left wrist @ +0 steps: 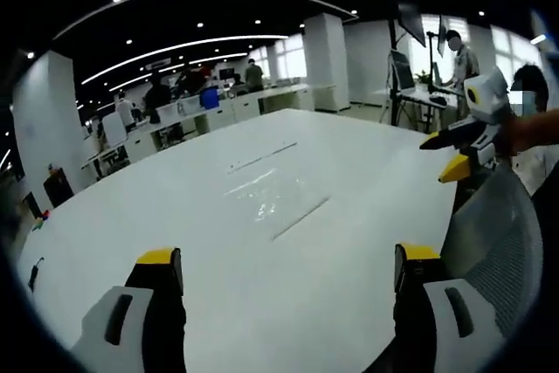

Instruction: Open the resealable bag by pulling the two sides of the seal apart until the entire bag opening is separated and visibly accessible.

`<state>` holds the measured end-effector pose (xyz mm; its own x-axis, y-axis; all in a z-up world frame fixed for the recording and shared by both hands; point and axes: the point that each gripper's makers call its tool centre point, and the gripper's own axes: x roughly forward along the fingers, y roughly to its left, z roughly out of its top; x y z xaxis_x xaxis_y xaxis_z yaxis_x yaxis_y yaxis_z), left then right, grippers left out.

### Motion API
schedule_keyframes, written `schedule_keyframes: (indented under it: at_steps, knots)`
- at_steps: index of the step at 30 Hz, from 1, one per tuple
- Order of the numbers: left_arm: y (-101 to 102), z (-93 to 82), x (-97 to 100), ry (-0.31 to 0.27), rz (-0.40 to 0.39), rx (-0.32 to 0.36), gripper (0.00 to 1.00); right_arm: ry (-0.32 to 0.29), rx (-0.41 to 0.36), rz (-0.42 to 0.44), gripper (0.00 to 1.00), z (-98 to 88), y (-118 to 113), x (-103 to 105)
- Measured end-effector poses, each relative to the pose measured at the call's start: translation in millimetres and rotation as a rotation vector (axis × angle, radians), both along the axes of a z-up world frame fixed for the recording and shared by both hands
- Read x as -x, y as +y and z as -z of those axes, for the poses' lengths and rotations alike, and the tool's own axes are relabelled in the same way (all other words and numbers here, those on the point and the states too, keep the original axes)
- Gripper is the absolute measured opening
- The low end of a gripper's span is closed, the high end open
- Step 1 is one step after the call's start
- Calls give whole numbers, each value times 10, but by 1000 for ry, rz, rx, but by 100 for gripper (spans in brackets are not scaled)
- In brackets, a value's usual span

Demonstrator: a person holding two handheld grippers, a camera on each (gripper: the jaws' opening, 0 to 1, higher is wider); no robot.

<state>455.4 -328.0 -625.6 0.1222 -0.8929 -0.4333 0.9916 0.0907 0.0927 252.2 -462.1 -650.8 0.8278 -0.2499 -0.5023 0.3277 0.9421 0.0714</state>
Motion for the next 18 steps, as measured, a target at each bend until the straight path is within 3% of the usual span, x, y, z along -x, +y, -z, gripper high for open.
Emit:
schedule_keyframes:
  at_steps: [18]
  knots:
    - [-4, 21, 10, 21, -1, 2, 98, -1, 3, 3, 77, 20, 12, -14]
